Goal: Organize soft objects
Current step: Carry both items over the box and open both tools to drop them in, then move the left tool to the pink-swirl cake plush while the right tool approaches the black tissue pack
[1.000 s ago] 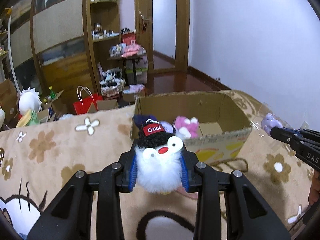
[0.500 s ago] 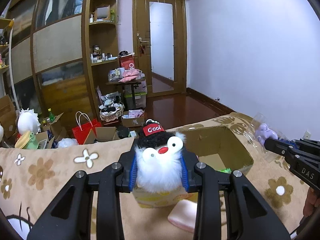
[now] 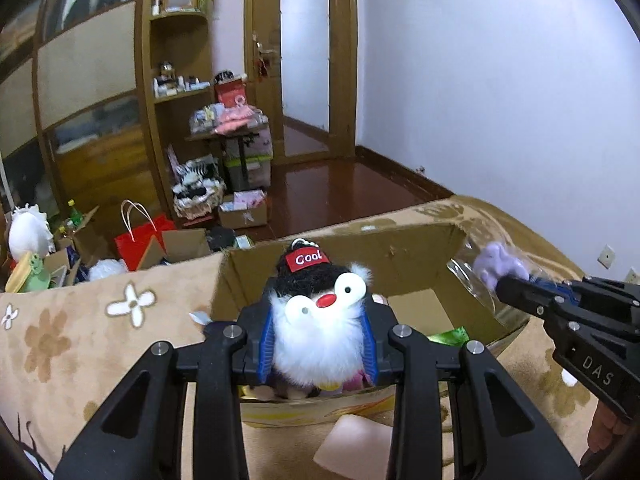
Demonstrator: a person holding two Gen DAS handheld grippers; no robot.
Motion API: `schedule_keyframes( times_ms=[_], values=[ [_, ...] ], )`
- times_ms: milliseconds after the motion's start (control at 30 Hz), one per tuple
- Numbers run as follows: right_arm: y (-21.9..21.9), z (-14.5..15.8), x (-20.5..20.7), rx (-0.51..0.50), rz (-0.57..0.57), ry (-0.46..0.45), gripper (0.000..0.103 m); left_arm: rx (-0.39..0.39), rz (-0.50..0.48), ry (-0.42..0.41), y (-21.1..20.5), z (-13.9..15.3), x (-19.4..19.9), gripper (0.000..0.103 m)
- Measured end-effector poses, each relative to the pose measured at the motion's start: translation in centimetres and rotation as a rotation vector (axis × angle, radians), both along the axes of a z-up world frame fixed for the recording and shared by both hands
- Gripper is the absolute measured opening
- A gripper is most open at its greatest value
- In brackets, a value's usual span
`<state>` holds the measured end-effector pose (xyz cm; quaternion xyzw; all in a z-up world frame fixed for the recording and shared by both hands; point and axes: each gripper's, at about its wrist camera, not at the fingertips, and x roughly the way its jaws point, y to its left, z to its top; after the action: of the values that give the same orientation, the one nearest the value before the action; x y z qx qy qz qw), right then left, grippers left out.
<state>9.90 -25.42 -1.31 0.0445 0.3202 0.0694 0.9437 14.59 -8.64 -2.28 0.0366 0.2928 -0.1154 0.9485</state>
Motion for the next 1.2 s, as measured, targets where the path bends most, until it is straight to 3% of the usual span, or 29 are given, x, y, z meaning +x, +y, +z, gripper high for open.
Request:
schedule_keyframes(
  times_ms=[333, 367, 433, 633, 800, 967, 1033, 1100, 1200],
  values=[
    [-0.7, -1.7, 1.6, 0.069, -0.001, 0.038, 0.009, 0.035, -0.003, 0.071, -0.7, -2.1, 1.4, 0.038],
    [-0.8, -1.8, 1.7, 0.078, -0.001, 0.041, 0.009, 0.035, 0.0, 0.078, -0.5, -2.1, 1.4, 0.041],
    [-0.9, -2.0, 1.7, 0.075, -0.008, 0.05, 0.01, 0.033, 0.013, 0.077, -0.3, -2.1, 1.2, 0.058],
    [-1.4, -2.0, 1.5, 0.088, -0.015, 0.056, 0.014, 0.03, 0.039, 0.067, 0.2, -1.5, 0.6, 0.069],
    [-1.4, -1.5, 0.6, 0.089, -0.019, 0.086, 0.05, 0.029, 0.062, 0.072, 1.0, -0.8, -0.4, 0.078],
    [-1.4, -0.9, -1.5, 0.076, -0.022, 0.102, 0.066, 0.03, 0.077, 0.092, 2.2, 0.2, -1.4, 0.082],
    [-1.4, -0.5, -2.5, 0.064, -0.026, 0.109, 0.072, 0.03, 0.077, 0.097, 2.6, 0.8, -2.2, 0.088],
    [-1.6, 0.0, -3.4, 0.061, -0.036, 0.114, 0.085, 0.032, 0.076, 0.106, 3.0, 1.4, -3.2, 0.09],
    [-1.7, 0.7, -4.8, 0.073, -0.035, 0.103, 0.093, 0.04, 0.069, 0.119, 3.4, 1.9, -4.6, 0.092]
  ],
)
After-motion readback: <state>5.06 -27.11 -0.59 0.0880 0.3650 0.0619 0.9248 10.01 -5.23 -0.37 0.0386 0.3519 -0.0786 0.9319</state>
